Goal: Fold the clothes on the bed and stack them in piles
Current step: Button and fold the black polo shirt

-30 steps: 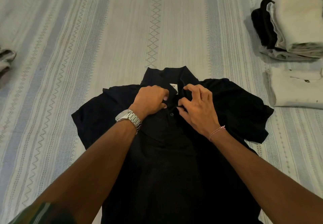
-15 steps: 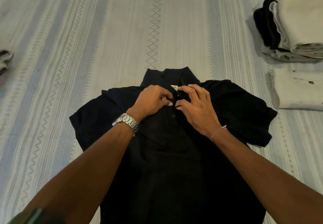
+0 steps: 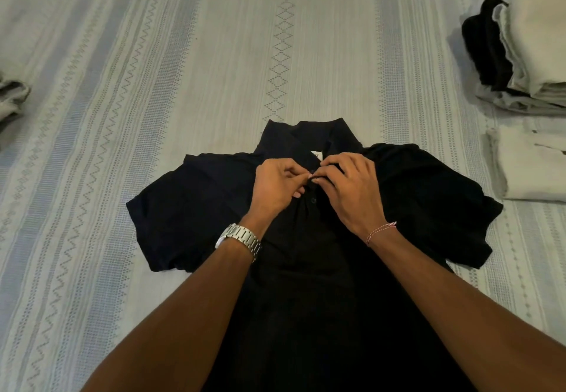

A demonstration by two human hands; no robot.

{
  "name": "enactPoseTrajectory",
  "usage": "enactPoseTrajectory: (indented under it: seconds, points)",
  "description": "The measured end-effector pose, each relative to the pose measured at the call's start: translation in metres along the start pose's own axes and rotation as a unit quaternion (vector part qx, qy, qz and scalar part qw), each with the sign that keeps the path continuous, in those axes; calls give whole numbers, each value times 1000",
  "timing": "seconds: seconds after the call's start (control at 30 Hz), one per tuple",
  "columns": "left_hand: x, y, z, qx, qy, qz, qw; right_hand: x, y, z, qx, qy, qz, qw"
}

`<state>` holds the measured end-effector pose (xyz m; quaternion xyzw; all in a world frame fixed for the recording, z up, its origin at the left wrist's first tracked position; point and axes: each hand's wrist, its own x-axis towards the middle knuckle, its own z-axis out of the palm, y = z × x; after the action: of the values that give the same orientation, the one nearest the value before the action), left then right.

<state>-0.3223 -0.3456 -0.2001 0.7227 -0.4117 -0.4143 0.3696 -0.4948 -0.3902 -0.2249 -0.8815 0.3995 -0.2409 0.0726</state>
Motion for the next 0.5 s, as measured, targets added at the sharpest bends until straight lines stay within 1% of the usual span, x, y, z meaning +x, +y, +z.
enactPoseTrajectory:
  seconds: [0.13,0.5]
  points:
    - [-3,-10,5,-27,5,-18,999,7,1,-2,-10,0,-14,1000]
    - [-5,-24,12,-19,22,-17,999,11,5,10,-83,-50,-19,995]
